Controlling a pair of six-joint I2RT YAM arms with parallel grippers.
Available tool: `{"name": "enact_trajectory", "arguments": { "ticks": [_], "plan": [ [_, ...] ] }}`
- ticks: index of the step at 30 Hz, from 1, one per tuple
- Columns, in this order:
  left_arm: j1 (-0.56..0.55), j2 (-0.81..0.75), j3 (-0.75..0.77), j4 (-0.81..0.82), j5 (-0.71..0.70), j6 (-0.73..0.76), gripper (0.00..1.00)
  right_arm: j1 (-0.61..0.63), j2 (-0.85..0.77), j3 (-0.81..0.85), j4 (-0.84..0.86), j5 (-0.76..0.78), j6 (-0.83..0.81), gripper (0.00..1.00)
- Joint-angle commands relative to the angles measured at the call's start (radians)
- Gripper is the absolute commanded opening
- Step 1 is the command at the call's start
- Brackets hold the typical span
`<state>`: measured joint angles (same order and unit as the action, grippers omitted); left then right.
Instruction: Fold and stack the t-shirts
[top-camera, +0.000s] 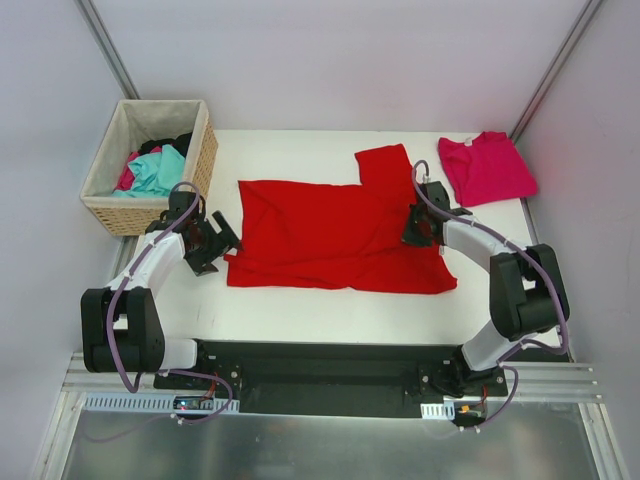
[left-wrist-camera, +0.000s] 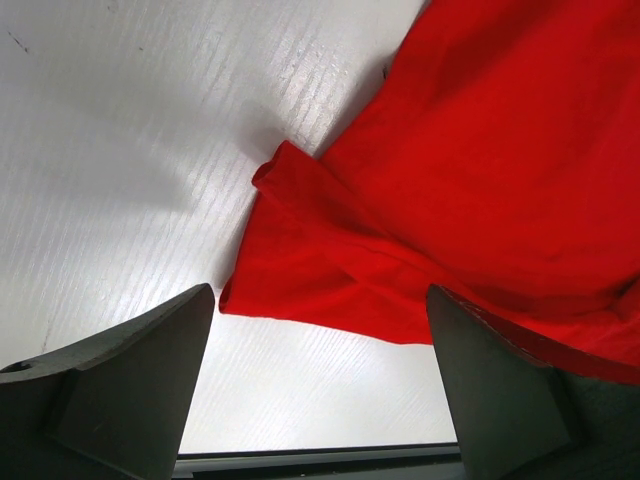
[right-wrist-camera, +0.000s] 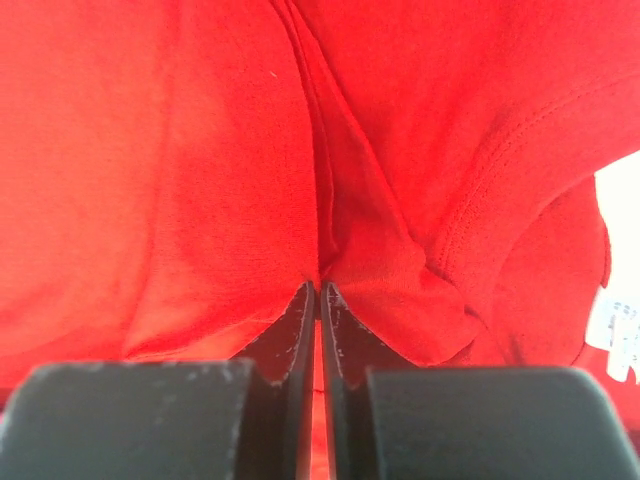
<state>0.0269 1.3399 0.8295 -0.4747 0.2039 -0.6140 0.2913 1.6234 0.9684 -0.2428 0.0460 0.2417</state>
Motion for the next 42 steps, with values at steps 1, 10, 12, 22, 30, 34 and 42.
{"name": "enact_trajectory", "arguments": {
  "ticks": [1, 10, 12, 22, 30, 34, 42],
  "plan": [
    [-0.002, -0.010, 0.026, 0.007, -0.006, -0.004, 0.88, -0.004, -0.045, 0.043, -0.024, 0.025, -0.018, 0.03],
    [-0.002, -0.016, 0.022, 0.007, -0.006, -0.003, 0.88, -0.004, -0.030, 0.050, -0.027, 0.020, -0.021, 0.09],
    [-0.001, -0.018, 0.022, 0.007, -0.006, -0.003, 0.88, -0.001, -0.020, 0.049, -0.027, 0.017, -0.021, 0.15],
    [-0.002, -0.018, 0.020, 0.005, -0.009, -0.001, 0.88, 0.005, -0.002, 0.056, -0.018, 0.017, -0.019, 0.17],
    [-0.001, -0.018, 0.022, 0.007, -0.009, -0.001, 0.88, 0.016, 0.007, 0.076, -0.021, 0.018, -0.018, 0.01],
    [-0.002, -0.019, 0.020, 0.007, -0.009, -0.001, 0.88, 0.038, 0.029, 0.150, -0.048, 0.022, -0.028, 0.01],
    [-0.001, -0.027, 0.017, 0.007, -0.009, -0.001, 0.88, 0.103, 0.194, 0.433, -0.092, 0.014, -0.045, 0.01]
  ]
}}
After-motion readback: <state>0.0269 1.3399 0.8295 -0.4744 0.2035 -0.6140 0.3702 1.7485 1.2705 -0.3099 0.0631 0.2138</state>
